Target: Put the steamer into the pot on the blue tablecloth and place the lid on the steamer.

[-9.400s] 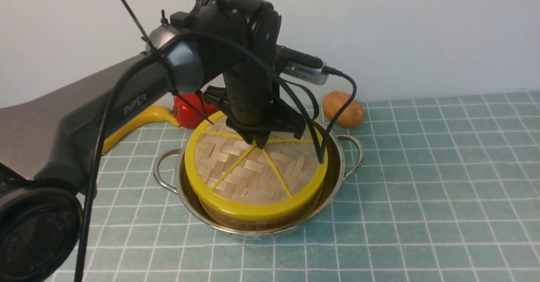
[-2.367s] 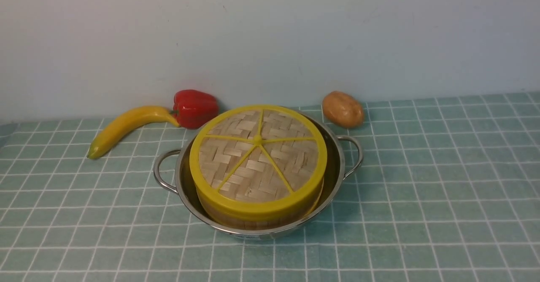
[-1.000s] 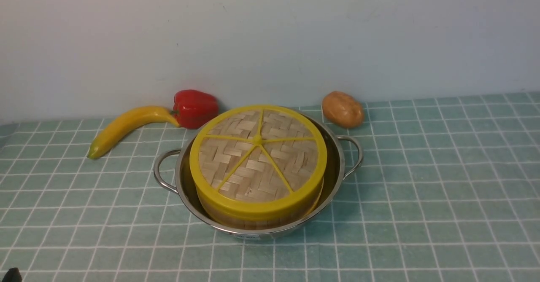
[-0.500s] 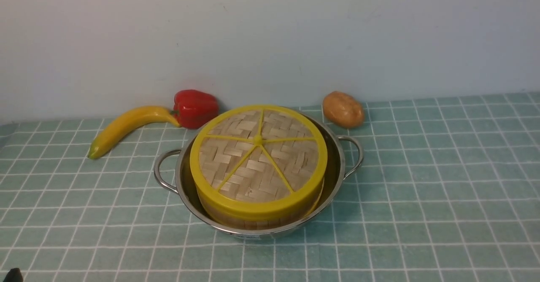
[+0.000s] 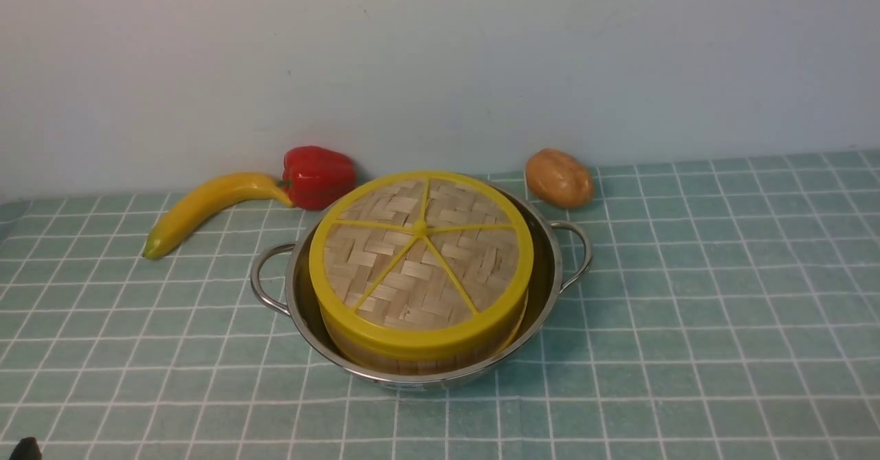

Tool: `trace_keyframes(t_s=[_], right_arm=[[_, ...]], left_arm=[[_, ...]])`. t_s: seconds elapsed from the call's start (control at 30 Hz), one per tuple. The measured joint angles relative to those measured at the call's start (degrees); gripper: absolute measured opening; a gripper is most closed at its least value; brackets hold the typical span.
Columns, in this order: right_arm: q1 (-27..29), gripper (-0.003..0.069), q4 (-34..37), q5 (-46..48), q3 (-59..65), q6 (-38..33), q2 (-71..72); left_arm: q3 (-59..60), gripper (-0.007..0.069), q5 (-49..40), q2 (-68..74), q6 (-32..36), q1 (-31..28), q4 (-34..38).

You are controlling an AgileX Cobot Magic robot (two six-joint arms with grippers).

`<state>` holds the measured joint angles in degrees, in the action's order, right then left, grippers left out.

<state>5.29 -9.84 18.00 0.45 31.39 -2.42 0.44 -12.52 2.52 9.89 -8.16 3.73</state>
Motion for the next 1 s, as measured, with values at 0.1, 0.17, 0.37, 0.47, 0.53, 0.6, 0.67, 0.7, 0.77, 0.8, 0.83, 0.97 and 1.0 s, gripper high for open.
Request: trace_keyframes(t_s=[0.1, 0.17, 0.37, 0.47, 0.53, 0.6, 0.67, 0.7, 0.77, 0.8, 0.83, 0.97, 1.0], right_arm=[[0.0, 0.0240, 0.2, 0.0, 0.0, -0.1, 0.0], [0.0, 0.0240, 0.3, 0.0, 0.0, -0.1, 0.0], [0.0, 0.0240, 0.4, 0.0, 0.0, -0.1, 0.0], [0.0, 0.0240, 0.4, 0.0, 0.0, -0.1, 0.0], [0.0, 0.0240, 0.4, 0.0, 0.0, -0.1, 0.0], [0.0, 0.0240, 0.4, 0.0, 0.0, -0.1, 0.0], [0.0, 0.0240, 0.4, 0.0, 0.0, -0.1, 0.0], [0.0, 0.0240, 0.4, 0.0, 0.0, -0.1, 0.0], [0.0, 0.0240, 0.4, 0.0, 0.0, -0.1, 0.0], [0.0, 0.0240, 0.4, 0.0, 0.0, -0.1, 0.0], [0.0, 0.0240, 0.4, 0.0, 0.0, -0.1, 0.0], [0.0, 0.0240, 0.4, 0.0, 0.0, -0.1, 0.0], [0.0, 0.0240, 0.4, 0.0, 0.0, -0.1, 0.0]], left_arm=[[0.0, 0.0232, 0.0, 0.0, 0.0, 0.0, 0.0], [0.0, 0.0234, 0.0, 0.0, 0.0, 0.0, 0.0], [0.0, 0.0243, 0.0, 0.0, 0.0, 0.0, 0.0], [0.0, 0.0243, 0.0, 0.0, 0.0, 0.0, 0.0], [0.0, 0.0243, 0.0, 0.0, 0.0, 0.0, 0.0], [0.0, 0.0243, 0.0, 0.0, 0.0, 0.0, 0.0], [0.0, 0.0243, 0.0, 0.0, 0.0, 0.0, 0.0], [0.0, 0.0243, 0.0, 0.0, 0.0, 0.0, 0.0], [0.0, 0.0243, 0.0, 0.0, 0.0, 0.0, 0.0], [0.0, 0.0243, 0.0, 0.0, 0.0, 0.0, 0.0], [0.0, 0.0243, 0.0, 0.0, 0.0, 0.0, 0.0], [0.0, 0.0243, 0.0, 0.0, 0.0, 0.0, 0.0], [0.0, 0.0243, 0.0, 0.0, 0.0, 0.0, 0.0]])
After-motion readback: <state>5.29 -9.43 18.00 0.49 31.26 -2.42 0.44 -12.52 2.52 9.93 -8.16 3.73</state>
